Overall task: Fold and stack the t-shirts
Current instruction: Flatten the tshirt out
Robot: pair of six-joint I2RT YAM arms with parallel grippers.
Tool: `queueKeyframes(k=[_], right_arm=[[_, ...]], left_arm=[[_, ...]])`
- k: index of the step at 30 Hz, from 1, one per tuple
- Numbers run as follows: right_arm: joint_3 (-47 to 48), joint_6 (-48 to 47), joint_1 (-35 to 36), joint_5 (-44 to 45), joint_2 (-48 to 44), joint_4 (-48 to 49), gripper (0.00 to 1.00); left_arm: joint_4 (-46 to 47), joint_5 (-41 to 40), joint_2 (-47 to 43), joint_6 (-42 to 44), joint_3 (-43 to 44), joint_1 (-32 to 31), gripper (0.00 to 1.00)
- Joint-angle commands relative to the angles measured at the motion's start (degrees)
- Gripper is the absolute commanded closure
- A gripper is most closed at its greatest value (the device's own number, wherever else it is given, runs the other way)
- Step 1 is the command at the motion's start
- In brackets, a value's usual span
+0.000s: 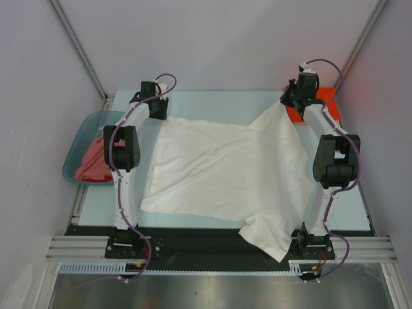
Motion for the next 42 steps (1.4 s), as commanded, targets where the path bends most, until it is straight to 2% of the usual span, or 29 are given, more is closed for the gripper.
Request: queueKeyframes(k=[1, 2, 5, 9, 11, 17, 24, 34, 37, 40, 42], right_arm=[[2.67, -1.17, -0.18, -0.82, 0.34, 1.04, 1.00], [2.58, -1.26, -0.10, -0.91, 0.34, 1.04, 1.00], [3.20, -1.61, -0.18, -1.17, 0.60, 0.69, 1.00], [4.43, -2.31, -0.18, -1.44, 1.04, -0.10, 1.00], [4.95, -2.58, -0.18, -1.70, 1.30, -0.19, 1.00], [5.31, -3.46, -0.18, -2.05, 1.30, -0.71, 1.00], [4.78, -3.46, -0.18, -2.23, 0.51, -0.19, 1.00], [4.60, -4.42, -0.18, -3.11, -0.10, 0.34, 1.00], [4.17, -4.34, -1.68, -3.37, -0.19, 0.60, 1.00], [3.46, -4.07, -1.77, -3.55, -0.54, 1.31, 1.00], [3.46, -3.90, -1.77, -3.72, -0.46, 1.66, 1.00]], left_arm=[[-0.05, 8.68, -3.76, 8.89, 2.52, 0.28, 0.57], [-0.57, 11.15, -3.58, 10.55, 2.87, 0.45, 0.49], [-2.33, 15.92, -2.27, 11.62, 5.76, 1.33, 0.39], [-4.18, 17.85, 0.02, 14.69, 8.41, 1.33, 0.40], [-3.83, 16.11, 0.81, 14.78, 8.41, 1.24, 0.41], [-6.81, 14.96, 2.92, 14.78, 12.45, 1.16, 0.50], [-8.30, 12.24, 3.18, 14.79, 12.35, 0.98, 0.43], [-9.63, 9.78, 6.44, 14.52, 12.99, -0.78, 0.51], [-8.22, 8.72, 6.96, 14.08, 11.48, -0.86, 0.45], [-9.27, 5.48, 8.81, 12.94, 15.26, -0.95, 0.38], [-8.84, 2.85, 9.95, 12.06, 16.23, -0.87, 0.37]])
